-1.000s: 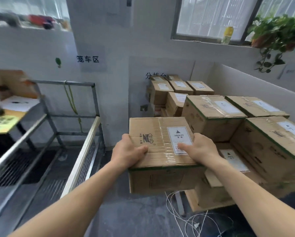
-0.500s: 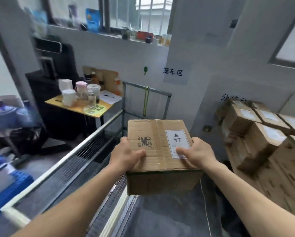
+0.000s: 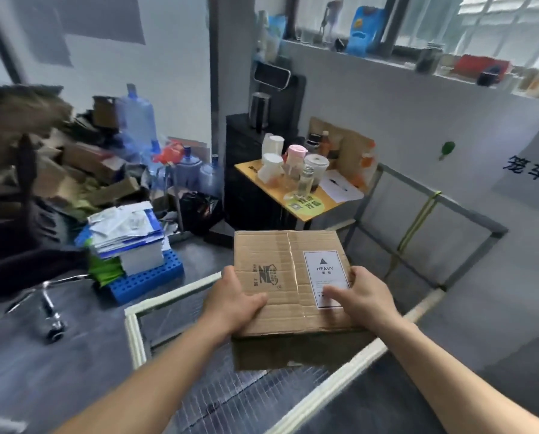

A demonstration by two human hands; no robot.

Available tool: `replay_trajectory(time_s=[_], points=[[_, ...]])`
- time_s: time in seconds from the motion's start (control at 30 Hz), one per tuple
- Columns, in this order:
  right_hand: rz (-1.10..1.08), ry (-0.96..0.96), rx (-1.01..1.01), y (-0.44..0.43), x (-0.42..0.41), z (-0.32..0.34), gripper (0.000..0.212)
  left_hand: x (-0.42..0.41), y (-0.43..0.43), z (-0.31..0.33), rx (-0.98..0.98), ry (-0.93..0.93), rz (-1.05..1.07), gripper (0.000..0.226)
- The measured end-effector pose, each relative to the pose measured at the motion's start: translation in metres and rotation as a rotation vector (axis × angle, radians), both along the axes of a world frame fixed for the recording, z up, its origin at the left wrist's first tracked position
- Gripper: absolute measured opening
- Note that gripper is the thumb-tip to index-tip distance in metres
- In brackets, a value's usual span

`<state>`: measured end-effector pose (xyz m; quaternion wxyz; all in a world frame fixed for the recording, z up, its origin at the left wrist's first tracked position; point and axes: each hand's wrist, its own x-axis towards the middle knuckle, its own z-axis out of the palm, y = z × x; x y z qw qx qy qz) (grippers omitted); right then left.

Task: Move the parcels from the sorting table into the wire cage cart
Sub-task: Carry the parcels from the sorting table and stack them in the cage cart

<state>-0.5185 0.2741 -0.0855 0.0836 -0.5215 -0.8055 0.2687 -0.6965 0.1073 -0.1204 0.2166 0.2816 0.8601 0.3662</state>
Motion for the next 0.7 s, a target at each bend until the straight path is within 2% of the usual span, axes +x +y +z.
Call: replay_trajectory(time_s=[0.33, 0.7], points=[[0.341, -0.080, -0.088, 0.085, -0.078, -0.066, 0.052, -0.010, 0.037, -0.057, -0.100, -0.137, 0.319, 0.065], [0.506, -0.178, -0.198, 0.066, -0.120, -0.148, 0.048, -0.028, -0.002, -0.134, -0.235, -0.242, 0.429, 0.068]])
